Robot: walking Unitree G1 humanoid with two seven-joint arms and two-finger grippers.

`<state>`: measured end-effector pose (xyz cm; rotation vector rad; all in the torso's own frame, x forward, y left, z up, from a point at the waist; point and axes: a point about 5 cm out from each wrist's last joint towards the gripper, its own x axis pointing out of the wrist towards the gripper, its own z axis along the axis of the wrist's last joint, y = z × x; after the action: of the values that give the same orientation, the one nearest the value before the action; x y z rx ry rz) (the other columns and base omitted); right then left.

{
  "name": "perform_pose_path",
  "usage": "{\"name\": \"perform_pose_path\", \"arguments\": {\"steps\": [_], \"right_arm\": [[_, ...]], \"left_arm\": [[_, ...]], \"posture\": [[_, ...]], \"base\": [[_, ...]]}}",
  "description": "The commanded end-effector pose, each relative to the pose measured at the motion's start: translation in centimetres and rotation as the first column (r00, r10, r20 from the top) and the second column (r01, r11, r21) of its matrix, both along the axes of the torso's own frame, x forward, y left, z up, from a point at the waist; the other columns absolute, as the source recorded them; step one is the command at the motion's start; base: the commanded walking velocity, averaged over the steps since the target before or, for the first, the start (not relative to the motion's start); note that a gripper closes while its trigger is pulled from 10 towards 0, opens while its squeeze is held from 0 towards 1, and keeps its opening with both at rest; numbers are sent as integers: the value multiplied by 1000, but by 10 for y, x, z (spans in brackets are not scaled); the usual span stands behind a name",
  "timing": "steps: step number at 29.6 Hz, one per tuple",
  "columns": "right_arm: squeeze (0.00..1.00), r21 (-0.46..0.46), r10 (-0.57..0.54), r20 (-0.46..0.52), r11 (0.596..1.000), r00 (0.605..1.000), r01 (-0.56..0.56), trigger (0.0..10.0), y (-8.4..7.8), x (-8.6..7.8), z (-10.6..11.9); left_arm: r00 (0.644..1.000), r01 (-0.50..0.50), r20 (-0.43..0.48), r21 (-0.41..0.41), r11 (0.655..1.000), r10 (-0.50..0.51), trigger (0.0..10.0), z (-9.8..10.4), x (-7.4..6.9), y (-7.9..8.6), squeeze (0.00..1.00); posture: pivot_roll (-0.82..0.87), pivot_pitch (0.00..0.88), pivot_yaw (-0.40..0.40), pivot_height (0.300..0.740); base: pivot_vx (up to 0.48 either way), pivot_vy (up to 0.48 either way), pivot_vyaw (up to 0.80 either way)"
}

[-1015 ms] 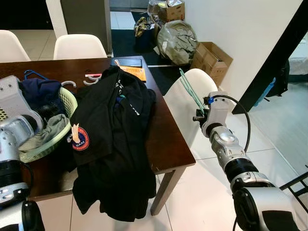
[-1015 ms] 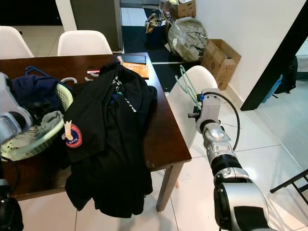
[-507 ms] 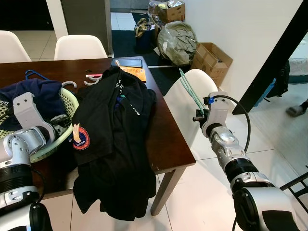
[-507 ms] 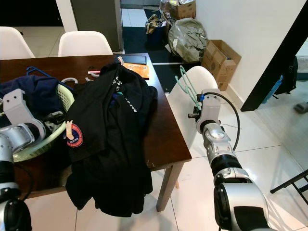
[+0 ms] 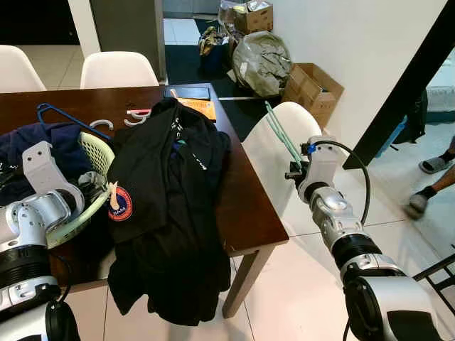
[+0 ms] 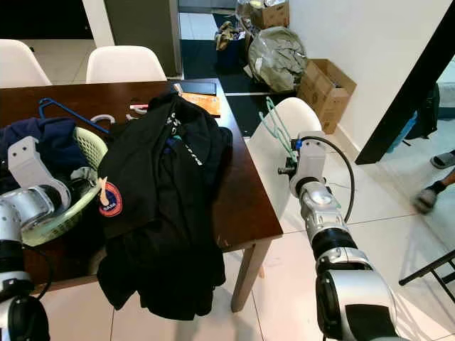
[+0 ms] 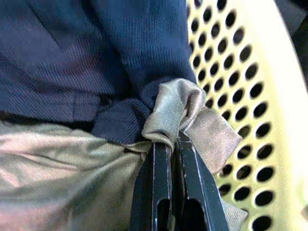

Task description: Hang hanger

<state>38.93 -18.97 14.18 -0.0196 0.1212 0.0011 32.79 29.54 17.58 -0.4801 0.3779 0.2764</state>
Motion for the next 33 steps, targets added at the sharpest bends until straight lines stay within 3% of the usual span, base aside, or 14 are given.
{"name": "perform_pose_path", "arguments": {"steps": [1,8,11,12,13,14,16,20,22,25,27,29,30,33], "right_arm": [[0,15,-19,0,1000,1000,19,10000,-3,0,0],[0,26,-24,-1,999,1000,24,10000,-3,0,0],[0,34,-24,-3,999,1000,24,10000,-3,0,-1],[0,34,-24,-3,999,1000,24,10000,-3,0,-1],[0,39,-25,-3,999,1000,25,10000,-2,1,-1],[0,39,-25,-3,999,1000,25,10000,-2,1,-1],[0,45,-28,-3,999,1000,28,10000,-1,1,-1],[0,47,-29,-3,998,1000,29,10000,-1,1,-1],[0,58,-30,-4,998,1000,30,10000,-1,1,-1],[0,69,-31,-4,997,1000,31,10000,0,1,-1],[0,74,-31,-4,997,1000,31,10000,0,1,-1],[0,79,-31,-4,996,1000,31,10000,0,1,-1],[0,79,-31,-4,996,1000,31,10000,0,1,-1],[0,82,-28,-7,996,1000,29,10000,0,1,-1]], "left_arm": [[996,-7,91,60,998,2,0,23,2,5,0],[856,-2,499,265,964,-135,0,136,-2,-2,0],[599,20,724,413,911,-342,0,227,-31,-29,0],[599,20,724,413,911,-342,0,227,-31,-29,0],[417,65,834,370,927,-362,0,269,-51,-41,0],[417,65,834,370,927,-362,0,269,-51,-41,0],[277,137,875,373,918,-397,0,292,-66,-52,0],[224,166,879,390,906,-420,0,299,-72,-57,0],[121,225,821,525,821,-558,2235,307,-84,-79,0],[127,222,779,581,783,-614,2275,305,-84,-87,0],[180,191,781,568,800,-598,2314,301,-79,-81,0],[293,120,788,531,839,-541,2157,294,-71,-65,0],[293,120,788,531,839,-541,2157,294,-71,-65,0],[561,6,709,513,858,-428,4157,268,-53,-31,0]], "posture": [[92,53,-80,740],[101,52,-81,740],[108,46,-79,740],[108,46,-79,740],[110,45,-76,740],[110,45,-76,740],[111,42,-74,740],[111,42,-74,740],[117,35,-64,740],[114,33,-62,740],[112,33,-62,740],[112,33,-62,740],[112,33,-62,740],[118,32,-65,740]], "base": [[0,0,0],[0,0,0],[0,0,0],[0,0,0],[0,0,0],[0,0,0],[0,0,0],[0,0,0],[0,0,0],[0,0,0],[0,0,0],[0,0,0],[0,0,0],[0,0,0]]}}
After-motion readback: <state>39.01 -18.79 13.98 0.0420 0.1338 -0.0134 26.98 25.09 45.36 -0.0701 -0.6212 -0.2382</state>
